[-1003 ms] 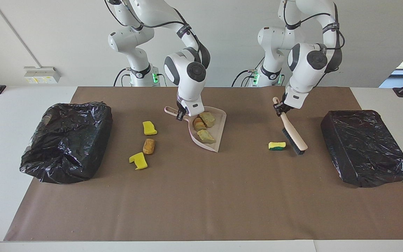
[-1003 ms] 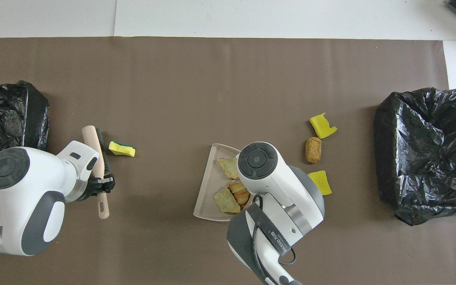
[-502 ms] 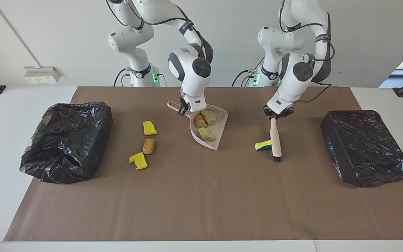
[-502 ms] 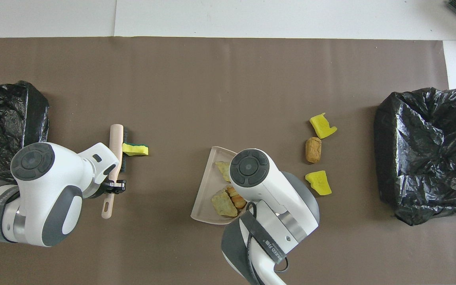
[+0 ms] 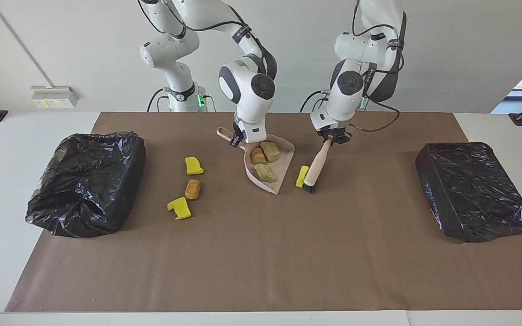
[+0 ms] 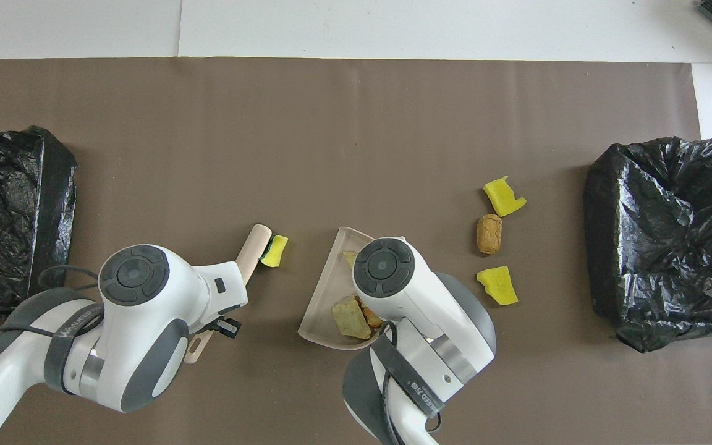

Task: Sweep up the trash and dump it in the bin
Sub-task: 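Sweep the yellow sponge piece into the dustpan with the left gripper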

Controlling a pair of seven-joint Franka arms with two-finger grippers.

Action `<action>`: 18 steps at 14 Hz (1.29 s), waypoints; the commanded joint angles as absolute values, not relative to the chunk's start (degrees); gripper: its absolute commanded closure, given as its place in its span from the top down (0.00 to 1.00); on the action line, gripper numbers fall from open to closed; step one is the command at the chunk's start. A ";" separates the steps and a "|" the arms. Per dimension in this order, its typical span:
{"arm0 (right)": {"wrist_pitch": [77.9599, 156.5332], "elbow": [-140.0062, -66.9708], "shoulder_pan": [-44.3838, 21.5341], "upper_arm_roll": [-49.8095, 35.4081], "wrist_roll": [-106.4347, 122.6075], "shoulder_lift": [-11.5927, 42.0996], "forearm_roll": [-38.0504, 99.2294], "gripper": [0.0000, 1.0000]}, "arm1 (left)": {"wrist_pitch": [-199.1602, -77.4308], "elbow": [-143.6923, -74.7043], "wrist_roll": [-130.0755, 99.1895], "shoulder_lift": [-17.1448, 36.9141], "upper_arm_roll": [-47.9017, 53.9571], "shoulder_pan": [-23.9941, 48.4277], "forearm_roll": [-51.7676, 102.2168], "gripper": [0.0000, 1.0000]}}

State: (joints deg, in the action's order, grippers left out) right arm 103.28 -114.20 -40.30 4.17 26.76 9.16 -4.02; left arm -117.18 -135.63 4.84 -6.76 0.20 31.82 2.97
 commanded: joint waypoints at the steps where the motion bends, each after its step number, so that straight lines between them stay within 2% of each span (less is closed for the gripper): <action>1: 101.95 -115.66 -40.17 3.96 25.22 7.56 -5.80 0.00 | -115.75 -135.62 5.10 -8.09 -0.62 36.81 6.40 0.00; 4: 101.08 -115.75 -40.17 3.96 25.22 7.47 -5.80 0.00 | -115.93 -134.74 4.75 -8.00 -0.53 40.33 11.76 0.00; 6: 100.55 -115.75 -39.99 3.96 25.40 7.29 -5.89 0.00 | -115.05 -131.33 3.18 -7.30 -0.62 41.13 12.39 0.00; 8: 100.63 -115.84 -39.73 3.96 25.93 7.29 -5.89 0.00 | -111.81 -128.94 0.28 -7.38 -1.05 40.43 12.39 0.00; 13: 102.04 -117.60 -37.27 4.04 30.75 7.21 -5.98 0.00 | -111.35 -129.11 -6.94 -7.65 -1.32 37.45 11.60 0.00; 15: 105.71 -120.39 -36.39 4.04 32.33 6.60 -5.98 0.00 | -111.62 -129.11 -7.12 -7.47 -1.41 36.66 11.43 0.00; 18: 105.82 -120.06 -36.12 4.39 32.52 6.16 -6.15 0.00 | -111.97 -129.55 -13.51 -7.56 -1.32 35.51 7.30 0.00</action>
